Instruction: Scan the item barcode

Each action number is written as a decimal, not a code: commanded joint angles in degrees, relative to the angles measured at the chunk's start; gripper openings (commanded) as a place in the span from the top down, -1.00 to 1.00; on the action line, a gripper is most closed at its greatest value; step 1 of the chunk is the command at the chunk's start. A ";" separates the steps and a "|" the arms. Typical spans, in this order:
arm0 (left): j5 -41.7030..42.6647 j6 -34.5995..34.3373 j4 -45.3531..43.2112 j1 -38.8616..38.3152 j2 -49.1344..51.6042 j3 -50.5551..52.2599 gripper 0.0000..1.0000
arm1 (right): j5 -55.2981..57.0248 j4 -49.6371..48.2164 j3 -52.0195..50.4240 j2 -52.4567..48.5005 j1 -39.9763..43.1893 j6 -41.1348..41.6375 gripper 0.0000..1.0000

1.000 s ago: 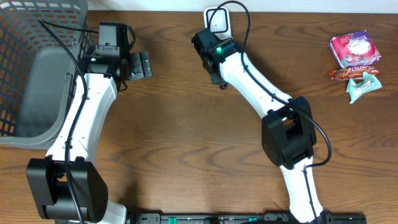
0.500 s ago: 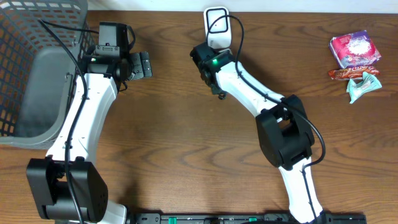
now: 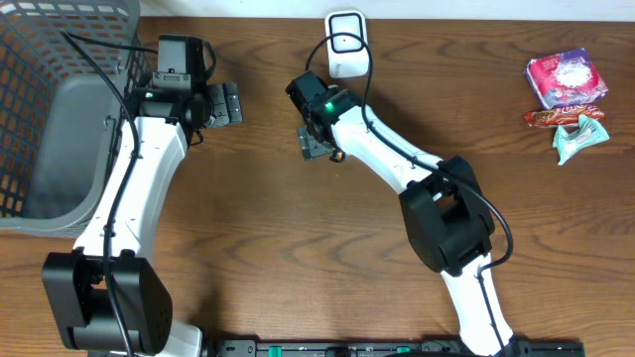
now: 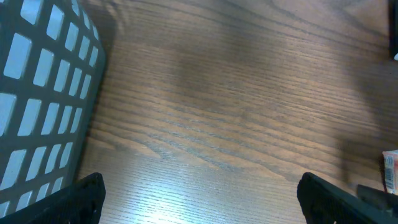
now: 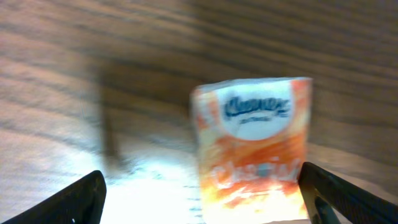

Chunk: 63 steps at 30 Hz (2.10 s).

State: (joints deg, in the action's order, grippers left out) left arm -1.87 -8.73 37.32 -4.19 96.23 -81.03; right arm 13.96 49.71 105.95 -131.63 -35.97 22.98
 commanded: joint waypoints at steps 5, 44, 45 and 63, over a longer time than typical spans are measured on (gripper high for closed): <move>-0.52 0.52 0.15 0.26 0.39 0.17 -0.96 | -3.87 3.54 5.90 -0.20 1.46 0.11 -0.93; -0.52 0.52 0.15 0.26 0.39 0.17 -0.96 | -44.50 -2.21 -4.22 -0.39 21.27 -8.44 -0.41; -0.55 0.52 0.15 0.26 0.39 0.17 -0.95 | -44.50 -2.78 -4.90 -0.39 21.27 -8.04 -0.38; -0.52 0.52 0.15 0.26 0.39 0.17 -0.96 | -52.41 -8.83 -10.25 -0.37 21.90 -4.66 0.90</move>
State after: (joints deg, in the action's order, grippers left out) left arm -1.87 -8.75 37.34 -4.19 96.23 -81.03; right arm -34.35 41.01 96.57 -131.46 -14.74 17.32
